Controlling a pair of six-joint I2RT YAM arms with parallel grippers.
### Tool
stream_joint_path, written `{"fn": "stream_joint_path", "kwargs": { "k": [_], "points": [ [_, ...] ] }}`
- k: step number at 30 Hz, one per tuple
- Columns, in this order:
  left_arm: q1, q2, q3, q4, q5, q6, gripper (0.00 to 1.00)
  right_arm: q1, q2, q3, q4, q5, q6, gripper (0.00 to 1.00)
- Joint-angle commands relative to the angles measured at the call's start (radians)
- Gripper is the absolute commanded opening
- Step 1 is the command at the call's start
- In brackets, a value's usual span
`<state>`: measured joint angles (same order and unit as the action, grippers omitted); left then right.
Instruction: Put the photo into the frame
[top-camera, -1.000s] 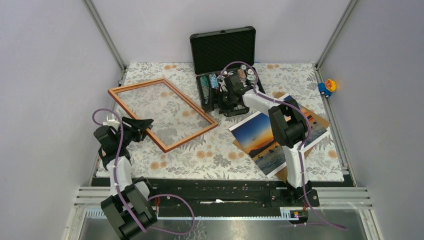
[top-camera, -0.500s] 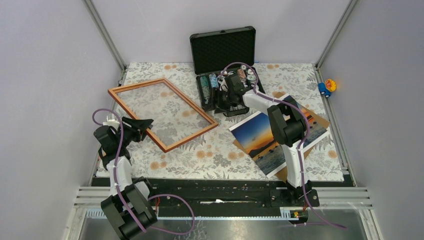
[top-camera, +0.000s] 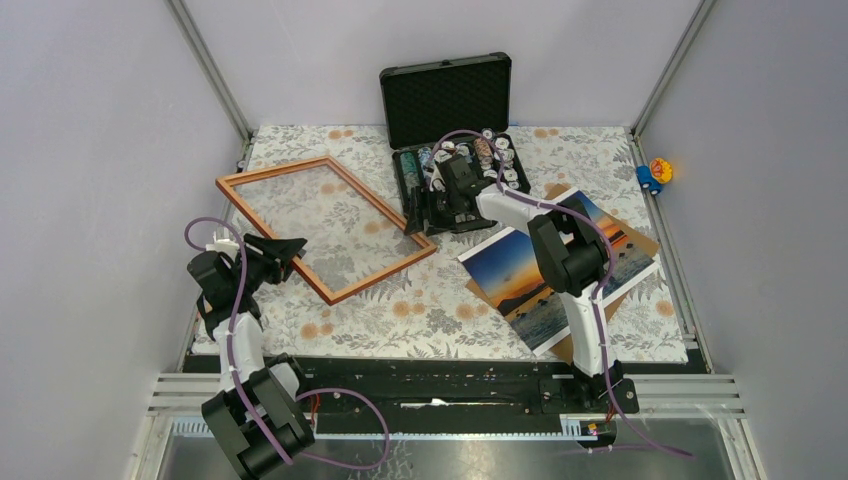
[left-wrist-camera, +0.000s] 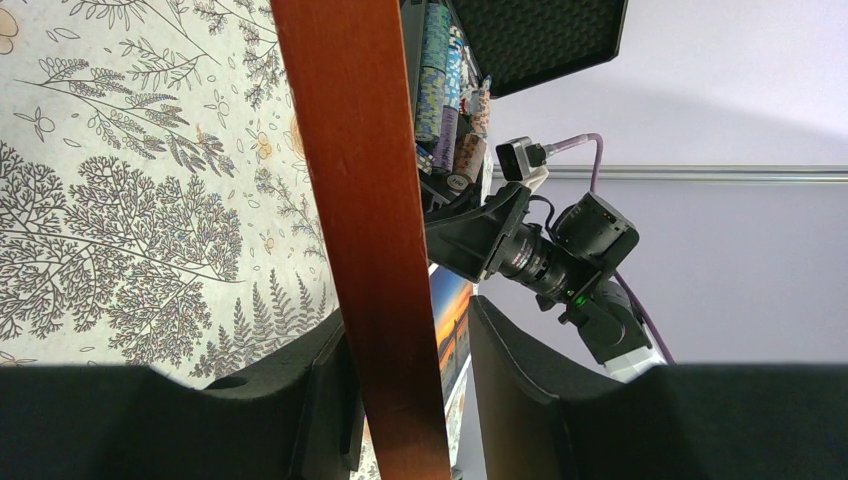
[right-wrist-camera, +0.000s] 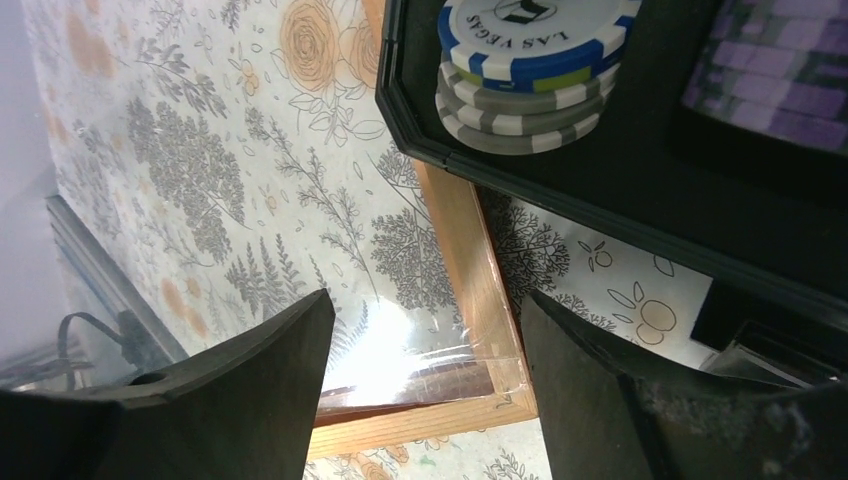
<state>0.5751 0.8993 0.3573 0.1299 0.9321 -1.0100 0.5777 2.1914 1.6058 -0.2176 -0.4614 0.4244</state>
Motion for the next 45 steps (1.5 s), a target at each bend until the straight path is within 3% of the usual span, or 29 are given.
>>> {"fn": "stream_joint_path", "kwargs": {
  "k": [1,8,14,35,41,45],
  "points": [
    [0.004,-0.013,0.012,0.073,0.017,0.017,0.45,0.015,-0.026,-0.006,-0.021,0.03,-0.042,0.75],
    [0.004,-0.014,0.012,0.063,0.011,0.025,0.45,0.037,-0.043,-0.007,-0.025,0.044,-0.047,0.66],
    [0.004,-0.019,0.011,0.055,0.009,0.026,0.45,0.058,-0.06,-0.002,-0.025,0.063,-0.061,0.65],
    [0.003,-0.029,0.005,0.048,0.005,0.025,0.45,0.105,-0.127,-0.002,-0.059,0.101,-0.096,0.72],
    [0.005,-0.033,0.005,0.048,0.006,0.019,0.53,0.106,-0.097,0.008,-0.054,0.05,-0.076,0.73],
    [0.003,-0.034,0.003,0.055,0.005,0.016,0.53,0.107,-0.092,0.008,-0.051,0.046,-0.074,0.73]
  ]
}}
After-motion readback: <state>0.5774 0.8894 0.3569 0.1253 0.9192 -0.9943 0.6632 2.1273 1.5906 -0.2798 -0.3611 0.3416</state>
